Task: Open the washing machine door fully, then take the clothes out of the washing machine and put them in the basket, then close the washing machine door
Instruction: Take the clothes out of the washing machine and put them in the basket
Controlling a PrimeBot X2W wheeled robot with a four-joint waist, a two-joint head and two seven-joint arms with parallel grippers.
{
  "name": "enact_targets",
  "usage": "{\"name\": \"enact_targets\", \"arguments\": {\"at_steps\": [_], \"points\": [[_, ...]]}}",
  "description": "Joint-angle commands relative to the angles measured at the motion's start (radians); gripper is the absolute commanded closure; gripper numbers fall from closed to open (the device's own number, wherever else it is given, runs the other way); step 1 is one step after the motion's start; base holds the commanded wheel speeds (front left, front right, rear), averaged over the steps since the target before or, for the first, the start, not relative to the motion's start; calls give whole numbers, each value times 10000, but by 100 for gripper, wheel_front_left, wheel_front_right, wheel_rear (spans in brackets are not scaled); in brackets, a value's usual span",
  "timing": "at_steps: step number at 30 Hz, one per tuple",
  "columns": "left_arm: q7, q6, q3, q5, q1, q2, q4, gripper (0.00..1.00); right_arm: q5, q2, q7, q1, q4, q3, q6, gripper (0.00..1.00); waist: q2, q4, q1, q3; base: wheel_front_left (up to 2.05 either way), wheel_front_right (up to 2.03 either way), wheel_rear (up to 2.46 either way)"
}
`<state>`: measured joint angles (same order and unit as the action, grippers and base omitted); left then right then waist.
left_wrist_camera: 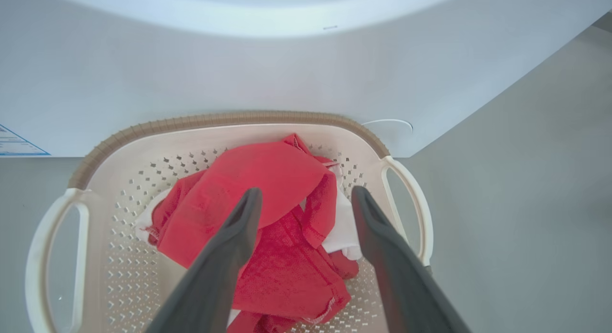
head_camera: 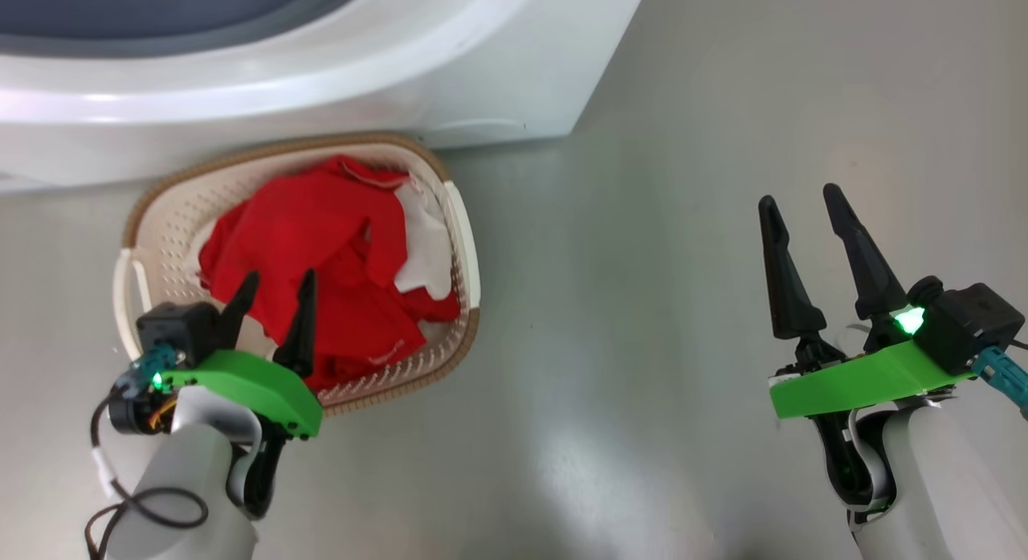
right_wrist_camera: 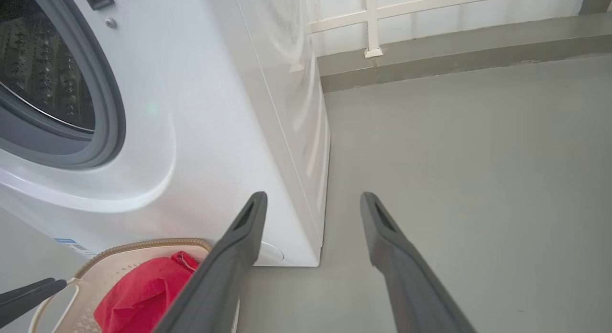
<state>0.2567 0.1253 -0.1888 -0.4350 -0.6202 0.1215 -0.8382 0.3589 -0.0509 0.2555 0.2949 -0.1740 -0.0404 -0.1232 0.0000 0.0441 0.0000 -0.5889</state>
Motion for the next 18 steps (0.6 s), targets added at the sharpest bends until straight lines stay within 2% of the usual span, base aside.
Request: {"name": "enact_targets", "arguments": {"at_steps": [1, 11, 18], "points": [[51, 53, 509, 259, 514, 250, 476, 0, -88, 7, 63, -256, 144, -187, -75, 0, 0, -72, 0, 605, 0, 0, 0], [51, 53, 1720, 1093, 1673, 104, 2401, 0, -202, 7, 63, -797, -126, -116, -75, 0, 0, -201, 0, 1976, 0, 0, 0], [51, 54, 2228, 1549, 2668, 28, 3841, 0, -298, 7, 63, -1426, -247, 46, -75, 0, 0, -353, 0, 2936, 0, 0, 0]]}}
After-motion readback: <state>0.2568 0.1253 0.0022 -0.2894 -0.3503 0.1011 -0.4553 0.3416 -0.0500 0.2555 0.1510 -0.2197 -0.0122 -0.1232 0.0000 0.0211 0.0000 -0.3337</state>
